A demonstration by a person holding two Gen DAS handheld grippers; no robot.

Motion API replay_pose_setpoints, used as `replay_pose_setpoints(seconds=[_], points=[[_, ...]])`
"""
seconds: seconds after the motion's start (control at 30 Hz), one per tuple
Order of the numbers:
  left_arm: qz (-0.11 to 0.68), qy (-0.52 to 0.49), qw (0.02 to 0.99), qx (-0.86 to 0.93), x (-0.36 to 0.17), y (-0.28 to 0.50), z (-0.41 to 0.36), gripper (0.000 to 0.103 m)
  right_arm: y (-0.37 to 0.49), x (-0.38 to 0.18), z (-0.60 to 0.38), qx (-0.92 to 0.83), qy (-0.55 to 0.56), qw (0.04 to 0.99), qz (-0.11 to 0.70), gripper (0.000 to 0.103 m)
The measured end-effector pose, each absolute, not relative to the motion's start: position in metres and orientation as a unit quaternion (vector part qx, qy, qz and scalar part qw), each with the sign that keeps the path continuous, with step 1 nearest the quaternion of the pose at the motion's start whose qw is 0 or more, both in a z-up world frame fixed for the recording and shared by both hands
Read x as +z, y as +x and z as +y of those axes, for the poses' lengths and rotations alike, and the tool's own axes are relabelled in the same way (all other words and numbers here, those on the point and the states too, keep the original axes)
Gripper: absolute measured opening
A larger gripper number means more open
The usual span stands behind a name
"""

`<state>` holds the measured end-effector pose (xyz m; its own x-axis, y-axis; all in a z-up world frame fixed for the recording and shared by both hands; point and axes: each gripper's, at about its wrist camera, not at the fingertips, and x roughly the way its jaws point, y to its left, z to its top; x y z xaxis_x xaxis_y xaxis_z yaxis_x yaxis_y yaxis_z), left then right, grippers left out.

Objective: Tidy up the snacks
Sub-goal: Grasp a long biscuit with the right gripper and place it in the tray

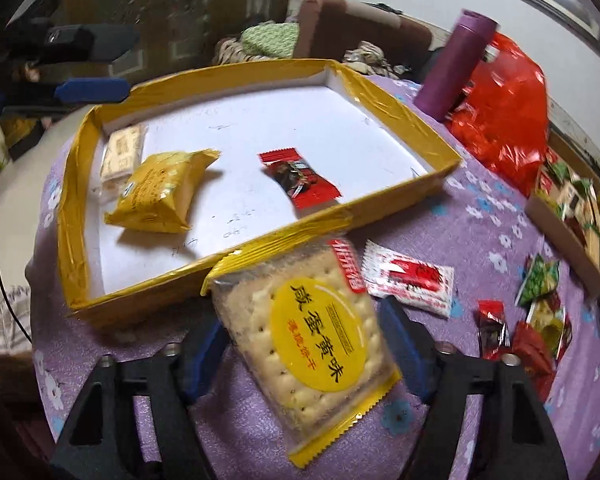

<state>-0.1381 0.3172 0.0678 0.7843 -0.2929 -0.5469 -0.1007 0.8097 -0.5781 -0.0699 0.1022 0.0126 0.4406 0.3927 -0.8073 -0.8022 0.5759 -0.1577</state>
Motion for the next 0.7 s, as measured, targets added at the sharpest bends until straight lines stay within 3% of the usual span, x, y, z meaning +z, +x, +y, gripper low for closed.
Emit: replay_pose_setpoints(seconds=[0.07, 0.1, 0.23, 0.33, 0.57, 0.7], points=[[0.325, -0.302, 0.895, -0.050, 0.069, -0.137, 0.318, 0.064, -0.069, 0.020, 0.094, 0.377, -0.236, 0.810, 0.381, 0.056], [0.325, -0.297, 0.896, -0.050, 0.071, -0.137, 0.317, 0.064, -0.067, 0.024, 0.088, 0.373, -0.225, 0.815, 0.381, 0.039], [0.336, -0.267, 0.900, -0.080, 0.078, -0.126, 0.292, 0.063, -0.059, 0.033, 0.060, 0.367, -0.159, 0.823, 0.403, 0.024], [0.357, -0.235, 0.898, -0.106, 0.078, -0.111, 0.263, 0.063, -0.053, 0.036, 0.032, 0.351, -0.109, 0.833, 0.413, 0.018], [0.420, -0.105, 0.887, -0.161, 0.075, -0.067, 0.166, 0.063, -0.052, 0.044, -0.040, 0.320, 0.001, 0.849, 0.420, 0.018], [0.395, -0.140, 0.892, -0.168, 0.085, -0.068, 0.159, 0.063, -0.046, 0.052, -0.064, 0.314, 0.043, 0.852, 0.418, 0.019]])
